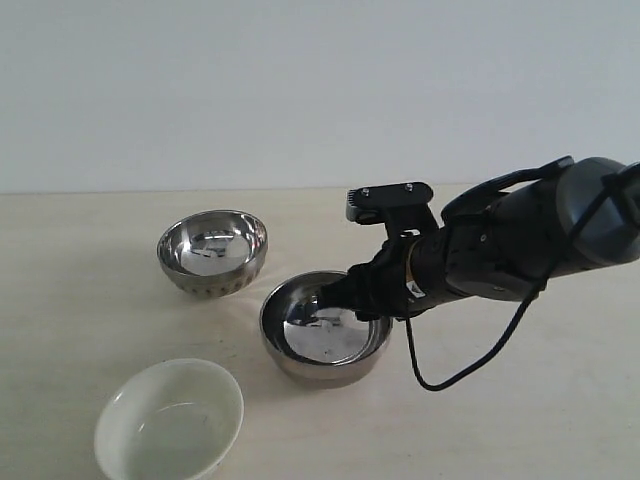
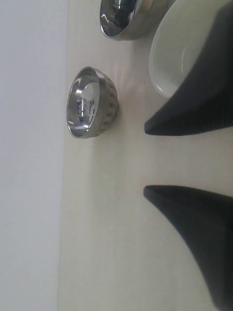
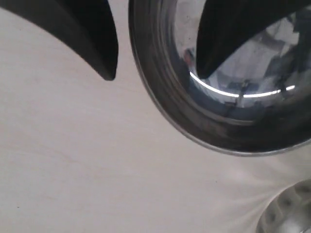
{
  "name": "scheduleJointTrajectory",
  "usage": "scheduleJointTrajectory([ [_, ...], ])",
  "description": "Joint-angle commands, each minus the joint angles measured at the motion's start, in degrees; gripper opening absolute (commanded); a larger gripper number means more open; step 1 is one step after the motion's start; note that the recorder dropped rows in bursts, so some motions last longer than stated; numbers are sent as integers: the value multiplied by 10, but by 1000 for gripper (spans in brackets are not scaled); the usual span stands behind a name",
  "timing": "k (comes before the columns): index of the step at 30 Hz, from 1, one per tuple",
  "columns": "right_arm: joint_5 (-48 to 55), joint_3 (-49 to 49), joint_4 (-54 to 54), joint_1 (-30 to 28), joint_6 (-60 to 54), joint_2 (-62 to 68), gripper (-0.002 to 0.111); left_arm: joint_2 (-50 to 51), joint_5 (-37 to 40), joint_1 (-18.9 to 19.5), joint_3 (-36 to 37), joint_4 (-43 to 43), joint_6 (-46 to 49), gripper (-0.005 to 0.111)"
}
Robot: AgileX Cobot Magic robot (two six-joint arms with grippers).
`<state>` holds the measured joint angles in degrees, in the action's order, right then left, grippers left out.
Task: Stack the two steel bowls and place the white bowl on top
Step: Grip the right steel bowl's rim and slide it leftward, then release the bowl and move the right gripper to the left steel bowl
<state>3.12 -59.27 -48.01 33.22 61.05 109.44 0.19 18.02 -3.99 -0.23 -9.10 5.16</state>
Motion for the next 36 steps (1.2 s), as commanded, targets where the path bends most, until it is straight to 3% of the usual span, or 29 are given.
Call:
scheduleJointTrajectory([
  [1,3,-14,-5,-1,-18,-2,47,-2,0,2,2,-1,4,32],
  [10,-11,-91,-5,5,-17,-30,47,-2,0,2,2,-1,4,32],
  [15,-58,-128,-8,54,-49,-19,47,-2,0,2,2,-1,4,32],
  [25,90,-302,-8,179,-139,124,47,-2,0,2,2,-1,4,32],
  [36,168,-397,-6,189,-201,234,47,-2,0,2,2,-1,4,32],
])
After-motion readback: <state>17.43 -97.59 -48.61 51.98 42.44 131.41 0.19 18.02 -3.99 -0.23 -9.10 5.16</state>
